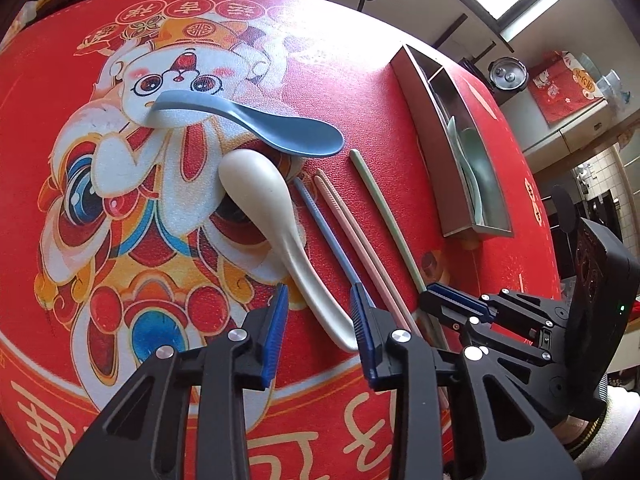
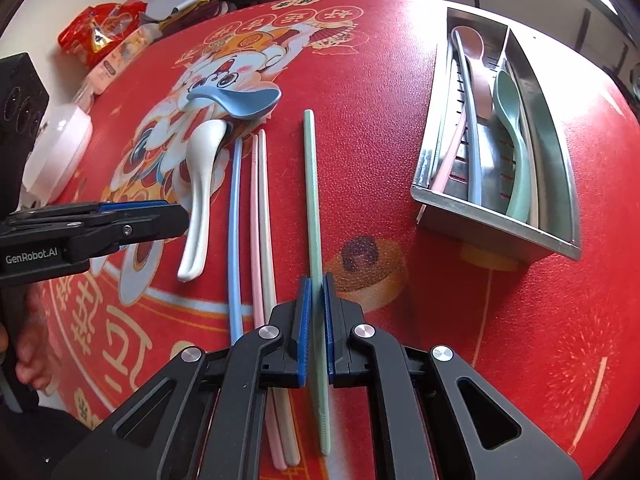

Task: Organize utensils
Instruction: 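Close the right gripper on a green chopstick while the left gripper grasps a blue chopstick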

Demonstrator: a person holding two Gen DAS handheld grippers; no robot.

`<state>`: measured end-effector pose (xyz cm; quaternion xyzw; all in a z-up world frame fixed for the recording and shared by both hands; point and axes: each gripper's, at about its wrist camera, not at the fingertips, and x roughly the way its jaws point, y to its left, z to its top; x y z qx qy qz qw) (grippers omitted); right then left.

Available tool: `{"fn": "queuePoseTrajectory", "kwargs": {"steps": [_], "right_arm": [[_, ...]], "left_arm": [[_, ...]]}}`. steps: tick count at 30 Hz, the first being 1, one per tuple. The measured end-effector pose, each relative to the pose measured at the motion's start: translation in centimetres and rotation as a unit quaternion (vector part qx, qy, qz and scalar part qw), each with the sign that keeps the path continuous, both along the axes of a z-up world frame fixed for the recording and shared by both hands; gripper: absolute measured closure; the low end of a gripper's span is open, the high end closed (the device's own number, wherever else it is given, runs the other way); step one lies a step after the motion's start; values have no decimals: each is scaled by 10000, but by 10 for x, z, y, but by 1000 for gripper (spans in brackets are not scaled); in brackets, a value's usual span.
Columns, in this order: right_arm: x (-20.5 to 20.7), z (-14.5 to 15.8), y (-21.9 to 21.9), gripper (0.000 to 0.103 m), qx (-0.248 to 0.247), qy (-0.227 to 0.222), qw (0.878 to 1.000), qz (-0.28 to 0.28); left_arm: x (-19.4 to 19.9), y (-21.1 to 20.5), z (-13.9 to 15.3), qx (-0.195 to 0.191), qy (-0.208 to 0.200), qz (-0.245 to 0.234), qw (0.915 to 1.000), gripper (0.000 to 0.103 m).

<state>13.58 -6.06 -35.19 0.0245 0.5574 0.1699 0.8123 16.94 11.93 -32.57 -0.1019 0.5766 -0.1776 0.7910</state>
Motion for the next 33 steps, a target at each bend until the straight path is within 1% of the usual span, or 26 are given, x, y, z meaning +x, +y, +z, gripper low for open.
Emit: {"fn": "queuePoseTrajectory", "kwargs": {"steps": [3, 6, 9, 13, 17, 18, 21, 24, 28, 33], "right_arm": [[1, -1, -1, 97, 49, 38, 10000, 23], [2, -1, -2, 97, 93, 74, 9999, 49], [3, -2, -4, 97, 160, 110, 9997, 117], [4, -3, -8, 97, 299, 167, 9992, 192], [4, -4, -10, 97, 382, 174, 9986, 314], [4, -4, -10, 97, 417, 179, 9984, 331], [5, -4, -12, 97, 468, 191, 9980, 388], [4, -4, -13, 97, 485, 198, 9977, 439], [4, -5, -14, 97, 549, 231, 9973, 431], [5, -5, -15, 97, 594, 247, 9969, 443]], "left_arm": [[1, 0, 1, -75, 40, 73, 9999, 72], [0, -10, 6, -212, 46, -34, 9998, 85], [-3, -25, 10, -325, 61, -210, 9992, 90], [-2, -41, 1, -295, 247, -165, 9991, 90], [-1, -47, -8, -58, 376, 19, 9993, 90], [-1, -47, -8, -53, 351, 83, 9993, 90], [1, -49, -9, 189, 312, 251, 9990, 90], [2, -47, -12, 268, 367, 361, 9983, 90], [3, -53, -13, 498, 290, 338, 9978, 90], [1, -63, -12, 835, 45, 217, 9963, 91]]}}
